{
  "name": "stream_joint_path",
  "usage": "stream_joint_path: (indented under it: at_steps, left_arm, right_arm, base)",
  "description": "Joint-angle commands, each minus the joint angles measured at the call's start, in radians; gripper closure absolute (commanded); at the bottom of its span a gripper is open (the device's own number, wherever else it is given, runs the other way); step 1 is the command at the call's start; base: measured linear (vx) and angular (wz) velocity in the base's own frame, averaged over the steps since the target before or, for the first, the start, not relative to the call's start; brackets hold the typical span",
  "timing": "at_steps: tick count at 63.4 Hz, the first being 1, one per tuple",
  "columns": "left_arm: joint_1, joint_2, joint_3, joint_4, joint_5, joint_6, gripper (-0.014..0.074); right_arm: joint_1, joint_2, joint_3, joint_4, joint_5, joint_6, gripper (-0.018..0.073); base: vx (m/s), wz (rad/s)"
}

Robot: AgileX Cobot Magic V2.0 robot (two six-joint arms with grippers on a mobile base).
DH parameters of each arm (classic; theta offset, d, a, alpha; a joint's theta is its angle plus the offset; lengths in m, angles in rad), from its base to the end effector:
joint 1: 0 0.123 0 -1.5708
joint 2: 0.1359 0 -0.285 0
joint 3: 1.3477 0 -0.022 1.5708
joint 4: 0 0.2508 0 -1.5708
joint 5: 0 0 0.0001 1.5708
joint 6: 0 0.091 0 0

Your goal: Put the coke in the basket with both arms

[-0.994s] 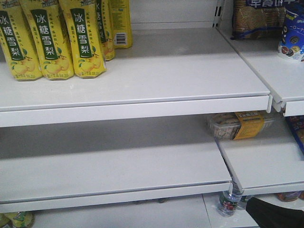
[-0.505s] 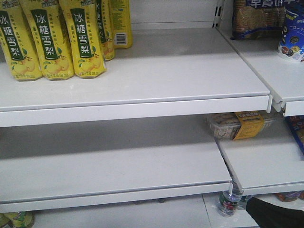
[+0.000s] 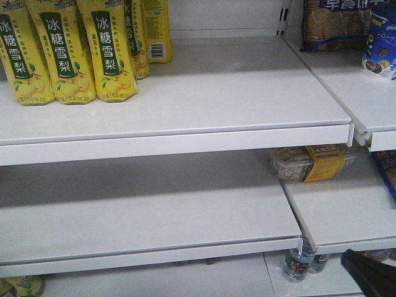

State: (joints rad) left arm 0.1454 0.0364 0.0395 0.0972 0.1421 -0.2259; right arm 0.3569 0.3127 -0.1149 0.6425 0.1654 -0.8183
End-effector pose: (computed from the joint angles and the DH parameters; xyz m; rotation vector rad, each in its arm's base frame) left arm 0.0591 0.0099 0.1848 -0.2434 1.6835 0.0234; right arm 0.0744 0.0374 0.2189 -0.5517 1.7325 0.2133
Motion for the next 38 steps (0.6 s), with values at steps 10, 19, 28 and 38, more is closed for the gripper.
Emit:
stream_joint_path:
  at_steps: [10,19,28,38]
  left_arm:
    - [-0.001,0.004,0.001,0.047,-0.165,0.036,0.0603]
    - [-0.001,0.004,0.001,0.047,-0.165,0.036,0.0603]
    - [-0.001,0.004,0.001,0.047,-0.165,0.036,0.0603]
    - [-0.001,0.004,0.001,0.047,-0.165,0.036,0.0603]
  right_arm:
    - [-0.201,-0.108,-0.020,-0.196,0.011,0.145,0.0561]
    - [-0.206,-0.182,0.068,-0.322,-0.028,0.339,0.0561]
    - [-0.206,-0.266,0.151,-0.430,-0.058,0.448,0.0561]
    - [-0.206,-0.323,0.159,-0.569,-0.070,0.511,0.0561]
  base:
    - [0.00,0.00]
    - [0.00,0.00]
    - [0.00,0.00]
    - [0.00,0.00]
